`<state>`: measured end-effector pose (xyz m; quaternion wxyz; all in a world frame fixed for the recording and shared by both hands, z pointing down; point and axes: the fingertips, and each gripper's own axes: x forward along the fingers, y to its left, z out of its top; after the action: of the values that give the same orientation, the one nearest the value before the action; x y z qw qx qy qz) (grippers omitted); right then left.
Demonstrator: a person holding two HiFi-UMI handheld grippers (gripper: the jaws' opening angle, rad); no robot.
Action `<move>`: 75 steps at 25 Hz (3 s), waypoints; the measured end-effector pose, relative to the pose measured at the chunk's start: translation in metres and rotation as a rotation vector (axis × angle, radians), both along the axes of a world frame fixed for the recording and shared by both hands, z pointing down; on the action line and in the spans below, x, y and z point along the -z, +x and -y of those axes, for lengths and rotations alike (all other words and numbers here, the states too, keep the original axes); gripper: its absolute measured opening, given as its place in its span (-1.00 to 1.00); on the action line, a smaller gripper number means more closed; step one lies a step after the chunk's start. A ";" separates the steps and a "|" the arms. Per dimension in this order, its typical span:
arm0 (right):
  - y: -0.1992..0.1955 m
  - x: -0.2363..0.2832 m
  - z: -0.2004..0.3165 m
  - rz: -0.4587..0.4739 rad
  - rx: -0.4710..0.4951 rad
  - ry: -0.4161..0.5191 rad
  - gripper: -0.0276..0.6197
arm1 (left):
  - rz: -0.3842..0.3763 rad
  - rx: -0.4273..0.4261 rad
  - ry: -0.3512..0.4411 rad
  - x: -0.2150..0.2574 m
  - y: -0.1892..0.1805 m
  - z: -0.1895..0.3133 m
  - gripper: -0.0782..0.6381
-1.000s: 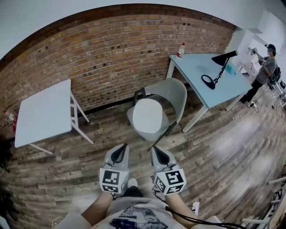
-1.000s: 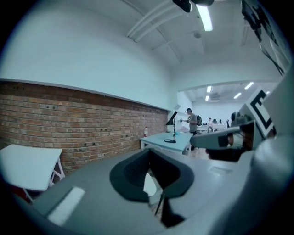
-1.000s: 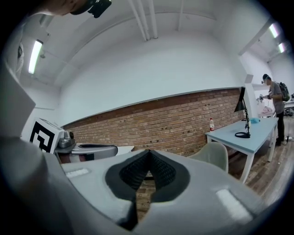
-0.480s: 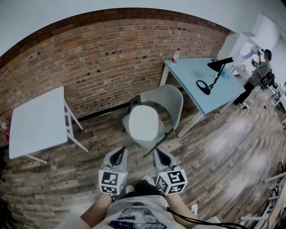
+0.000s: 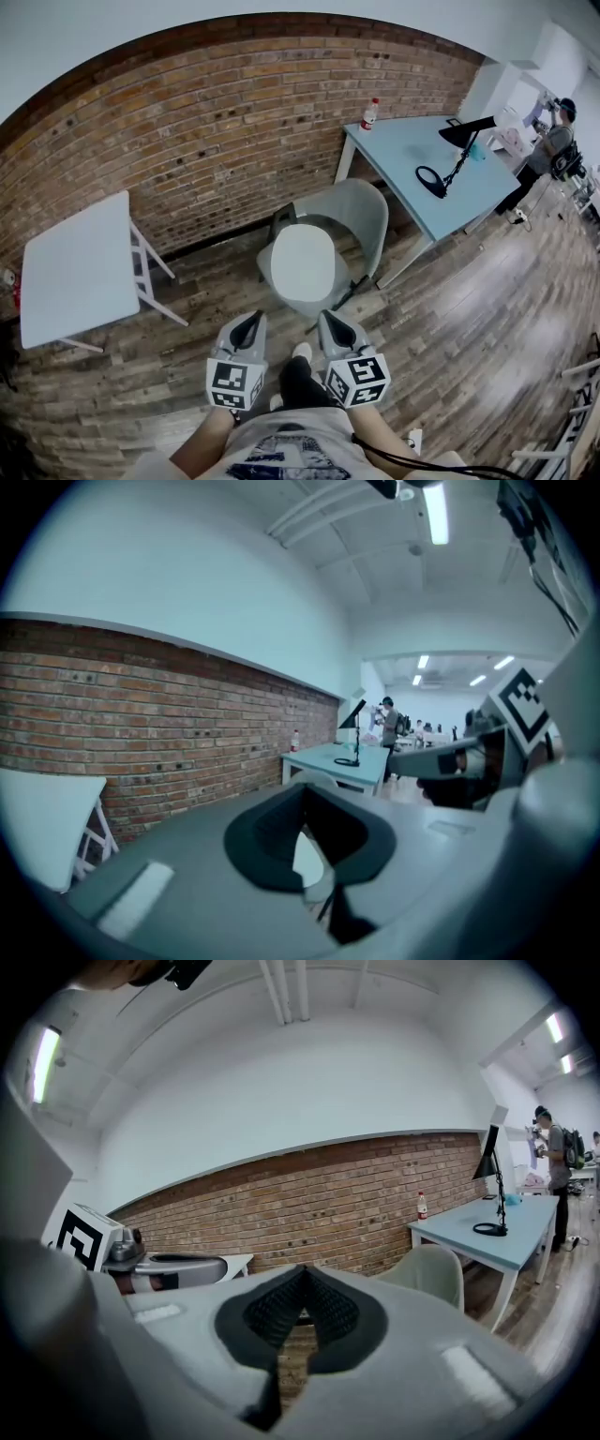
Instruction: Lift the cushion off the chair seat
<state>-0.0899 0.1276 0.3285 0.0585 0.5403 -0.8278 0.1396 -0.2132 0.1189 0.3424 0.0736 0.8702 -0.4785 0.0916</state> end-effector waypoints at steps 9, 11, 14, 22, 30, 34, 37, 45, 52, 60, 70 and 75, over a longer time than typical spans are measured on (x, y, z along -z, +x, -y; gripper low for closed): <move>0.037 -0.026 0.095 0.013 -0.039 -0.060 -0.92 | 0.026 -0.043 -0.049 -0.020 0.037 0.098 -0.81; 0.048 -0.027 0.118 0.013 -0.045 -0.071 -0.92 | 0.030 -0.041 -0.056 -0.021 0.046 0.124 -0.81; 0.063 -0.033 0.150 0.018 -0.052 -0.088 -0.92 | 0.040 -0.044 -0.069 -0.025 0.060 0.158 -0.81; 0.108 -0.060 0.223 0.032 -0.056 -0.148 -0.92 | 0.064 -0.047 -0.104 -0.045 0.093 0.232 -0.81; 0.128 -0.088 0.273 0.041 -0.099 -0.198 -0.92 | 0.112 -0.075 -0.143 -0.074 0.092 0.280 -0.81; 0.130 -0.114 0.291 0.046 -0.123 -0.243 -0.92 | 0.120 -0.113 -0.169 -0.093 0.100 0.305 -0.81; 0.132 -0.130 0.308 0.043 -0.153 -0.260 -0.92 | 0.130 -0.146 -0.180 -0.108 0.106 0.327 -0.81; 0.141 -0.186 0.355 0.026 -0.253 -0.280 -0.92 | 0.144 -0.199 -0.228 -0.181 0.103 0.386 -0.81; 0.163 -0.266 0.390 0.036 -0.331 -0.313 -0.92 | 0.170 -0.181 -0.251 -0.264 0.105 0.429 -0.81; 0.176 -0.336 0.405 0.042 -0.368 -0.327 -0.92 | 0.187 -0.161 -0.284 -0.336 0.107 0.447 -0.81; 0.178 -0.420 0.405 0.072 -0.392 -0.357 -0.92 | 0.221 -0.133 -0.355 -0.420 0.097 0.451 -0.81; 0.187 -0.466 0.398 0.067 -0.414 -0.402 -0.92 | 0.209 -0.121 -0.403 -0.462 0.095 0.451 -0.80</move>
<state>0.0974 -0.2705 0.7942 0.1074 0.6703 -0.6573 0.3273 -0.1180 -0.3321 0.8040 0.1904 0.8508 -0.4025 0.2792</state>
